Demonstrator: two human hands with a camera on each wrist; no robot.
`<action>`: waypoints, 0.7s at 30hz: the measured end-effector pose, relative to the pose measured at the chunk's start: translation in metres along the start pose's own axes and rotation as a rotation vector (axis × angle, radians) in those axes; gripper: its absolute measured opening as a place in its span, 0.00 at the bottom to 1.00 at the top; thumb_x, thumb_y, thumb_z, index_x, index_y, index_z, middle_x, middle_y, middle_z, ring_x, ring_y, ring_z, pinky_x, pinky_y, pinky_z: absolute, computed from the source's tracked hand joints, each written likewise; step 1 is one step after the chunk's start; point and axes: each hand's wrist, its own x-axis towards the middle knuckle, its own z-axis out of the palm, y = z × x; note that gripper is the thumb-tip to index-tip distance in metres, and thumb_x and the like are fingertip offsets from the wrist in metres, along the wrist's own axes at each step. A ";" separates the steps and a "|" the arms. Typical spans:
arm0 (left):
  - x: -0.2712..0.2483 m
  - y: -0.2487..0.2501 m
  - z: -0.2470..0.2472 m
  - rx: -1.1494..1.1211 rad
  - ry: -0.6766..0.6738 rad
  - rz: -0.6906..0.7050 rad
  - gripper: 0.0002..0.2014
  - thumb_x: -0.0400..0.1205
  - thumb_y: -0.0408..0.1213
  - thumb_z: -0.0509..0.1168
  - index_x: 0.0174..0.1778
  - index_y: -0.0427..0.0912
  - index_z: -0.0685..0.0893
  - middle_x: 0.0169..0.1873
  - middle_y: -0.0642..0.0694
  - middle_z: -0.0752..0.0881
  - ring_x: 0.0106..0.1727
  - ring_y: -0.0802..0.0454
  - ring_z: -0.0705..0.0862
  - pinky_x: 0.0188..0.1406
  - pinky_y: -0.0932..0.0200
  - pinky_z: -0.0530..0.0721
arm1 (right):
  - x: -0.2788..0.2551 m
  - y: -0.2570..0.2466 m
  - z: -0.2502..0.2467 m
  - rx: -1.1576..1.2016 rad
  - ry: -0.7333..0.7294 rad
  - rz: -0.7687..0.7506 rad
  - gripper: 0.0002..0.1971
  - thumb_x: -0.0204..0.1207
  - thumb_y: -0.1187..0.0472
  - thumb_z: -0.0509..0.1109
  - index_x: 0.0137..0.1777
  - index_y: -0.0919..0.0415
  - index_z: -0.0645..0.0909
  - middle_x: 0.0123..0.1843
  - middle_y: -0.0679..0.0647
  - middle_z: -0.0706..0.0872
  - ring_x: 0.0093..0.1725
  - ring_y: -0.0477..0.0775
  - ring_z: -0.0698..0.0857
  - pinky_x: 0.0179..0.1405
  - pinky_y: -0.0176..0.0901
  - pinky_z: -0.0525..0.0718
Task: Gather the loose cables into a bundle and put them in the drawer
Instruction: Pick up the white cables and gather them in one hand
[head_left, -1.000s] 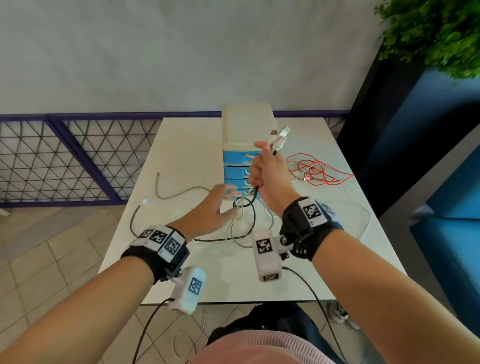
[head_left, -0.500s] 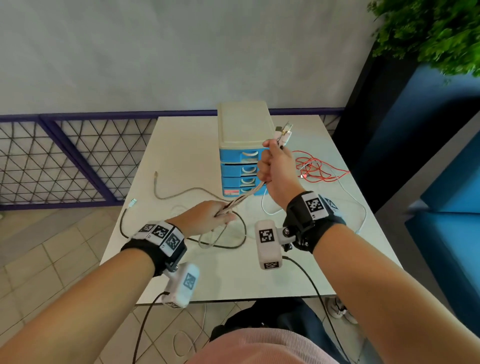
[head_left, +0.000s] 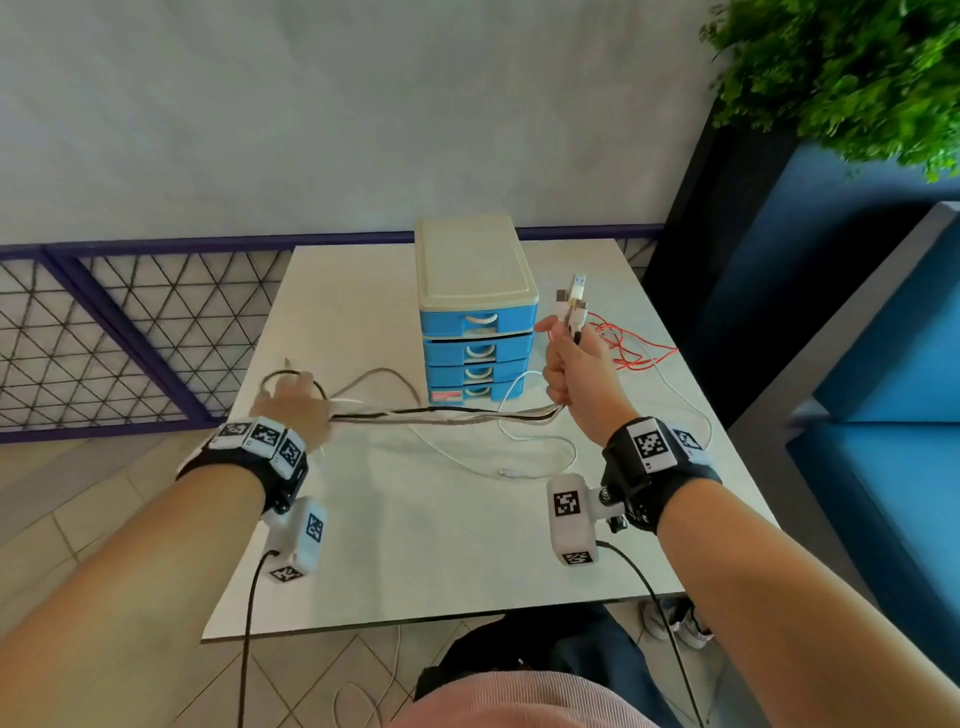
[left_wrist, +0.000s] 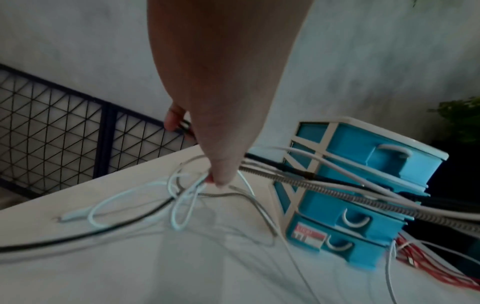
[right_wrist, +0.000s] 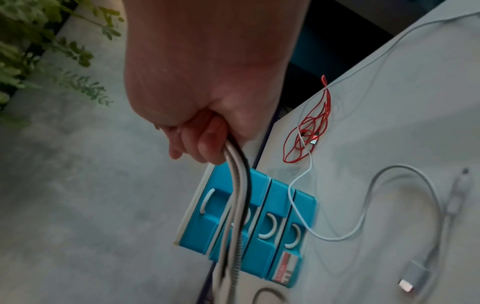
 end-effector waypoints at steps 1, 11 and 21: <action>0.001 -0.002 -0.010 0.010 0.053 -0.044 0.16 0.84 0.47 0.54 0.65 0.50 0.78 0.67 0.40 0.68 0.68 0.39 0.69 0.62 0.42 0.76 | -0.001 0.003 0.000 -0.056 -0.012 -0.006 0.11 0.88 0.56 0.55 0.53 0.57 0.77 0.25 0.46 0.63 0.20 0.43 0.59 0.16 0.35 0.60; 0.012 -0.052 -0.069 -0.128 0.409 -0.106 0.15 0.79 0.28 0.60 0.62 0.35 0.75 0.41 0.36 0.83 0.34 0.41 0.78 0.30 0.50 0.78 | 0.001 0.021 -0.023 -0.489 0.100 -0.060 0.12 0.88 0.58 0.53 0.50 0.57 0.77 0.26 0.49 0.66 0.20 0.44 0.64 0.19 0.39 0.65; 0.018 -0.024 -0.033 -0.653 -0.244 0.023 0.44 0.78 0.29 0.69 0.84 0.51 0.49 0.74 0.37 0.74 0.66 0.42 0.78 0.56 0.56 0.79 | 0.002 0.012 0.007 -0.139 0.046 -0.007 0.12 0.88 0.55 0.53 0.47 0.56 0.74 0.25 0.47 0.63 0.21 0.45 0.60 0.18 0.37 0.62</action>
